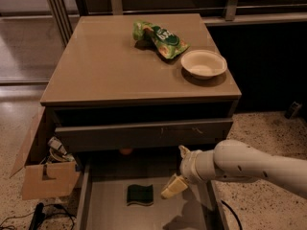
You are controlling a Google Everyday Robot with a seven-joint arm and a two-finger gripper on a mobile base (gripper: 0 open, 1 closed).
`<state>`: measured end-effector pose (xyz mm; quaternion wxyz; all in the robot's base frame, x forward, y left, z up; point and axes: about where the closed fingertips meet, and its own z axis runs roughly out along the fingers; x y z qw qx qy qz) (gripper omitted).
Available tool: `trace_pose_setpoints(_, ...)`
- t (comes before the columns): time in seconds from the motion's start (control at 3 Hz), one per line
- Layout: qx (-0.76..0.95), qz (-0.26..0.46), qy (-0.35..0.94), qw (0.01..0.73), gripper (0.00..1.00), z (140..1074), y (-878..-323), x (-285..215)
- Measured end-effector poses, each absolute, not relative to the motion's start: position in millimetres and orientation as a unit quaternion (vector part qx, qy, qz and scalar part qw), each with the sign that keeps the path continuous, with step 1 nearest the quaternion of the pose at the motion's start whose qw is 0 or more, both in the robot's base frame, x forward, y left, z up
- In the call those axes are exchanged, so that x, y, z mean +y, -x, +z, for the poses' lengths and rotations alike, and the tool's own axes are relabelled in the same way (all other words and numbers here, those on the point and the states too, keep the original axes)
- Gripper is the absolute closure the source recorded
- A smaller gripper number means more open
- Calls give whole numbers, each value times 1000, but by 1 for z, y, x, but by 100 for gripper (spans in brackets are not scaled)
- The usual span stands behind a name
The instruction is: Pick sponge from middle drawer and place on counter
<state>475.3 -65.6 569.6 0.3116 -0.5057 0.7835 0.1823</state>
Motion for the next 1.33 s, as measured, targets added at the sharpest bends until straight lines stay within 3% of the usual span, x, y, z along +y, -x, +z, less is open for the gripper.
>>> trace_pose_setpoints(1.33, 719, 254, 559, 327, 0, 473, -493, -28)
